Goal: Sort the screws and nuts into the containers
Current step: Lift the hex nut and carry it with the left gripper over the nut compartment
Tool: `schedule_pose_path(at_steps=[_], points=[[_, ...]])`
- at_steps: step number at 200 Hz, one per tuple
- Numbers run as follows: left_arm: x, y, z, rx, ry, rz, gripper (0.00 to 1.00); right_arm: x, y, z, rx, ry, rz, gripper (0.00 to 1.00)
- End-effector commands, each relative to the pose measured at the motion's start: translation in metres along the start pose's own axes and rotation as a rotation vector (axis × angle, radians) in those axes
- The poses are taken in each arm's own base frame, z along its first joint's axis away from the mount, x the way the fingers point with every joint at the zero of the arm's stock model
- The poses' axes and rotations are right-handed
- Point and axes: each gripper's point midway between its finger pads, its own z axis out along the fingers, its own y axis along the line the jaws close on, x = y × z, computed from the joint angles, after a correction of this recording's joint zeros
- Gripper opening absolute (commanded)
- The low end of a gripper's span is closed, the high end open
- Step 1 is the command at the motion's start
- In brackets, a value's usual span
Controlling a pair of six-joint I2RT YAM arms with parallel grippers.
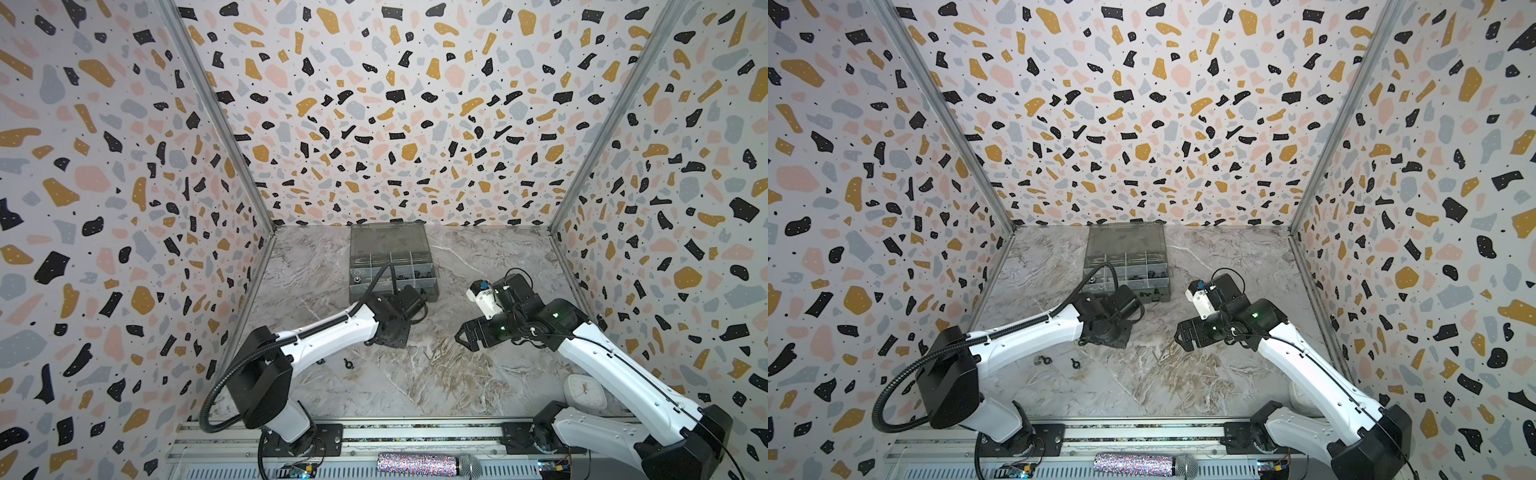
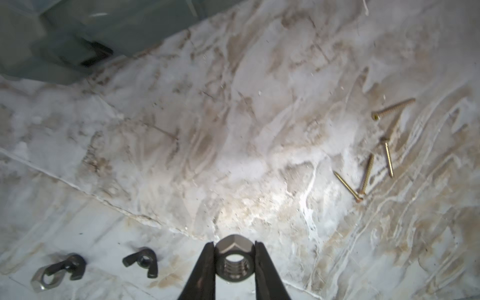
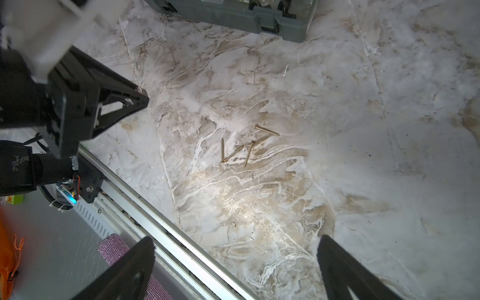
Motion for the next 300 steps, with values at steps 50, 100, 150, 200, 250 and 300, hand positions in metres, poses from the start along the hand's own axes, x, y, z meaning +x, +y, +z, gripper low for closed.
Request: schedule_pose_path(at_steps=[50,100,150,200,250,300], points=[[-0.106,0.067,0.011,-0.069,-0.049,-0.111,0.23,-0.043,-0.008,0.002,0.037,-0.04,-0.018,0.99],[-0.15,0.099,0.037,-0.097,-0.034,-0.157,0.23,-0.073,-0.02,0.01,0.059,-0.045,-0.017,0.99],[-0.176,0.122,0.053,-0.092,-0.028,-0.196,0.24,-0.094,-0.031,0.018,0.067,-0.042,-0.004,0.99],[-0.179,0.127,0.069,-0.086,0.001,-0.208,0.27,-0.112,-0.032,0.025,0.054,-0.039,-0.018,0.99],[-0.177,0.135,0.068,-0.085,0.007,-0.226,0.51,-0.121,-0.026,0.031,0.018,-0.033,-0.033,0.99],[-0.142,0.168,0.037,-0.129,-0.016,-0.308,0.52,-0.122,-0.012,0.036,-0.008,-0.018,-0.08,0.99]])
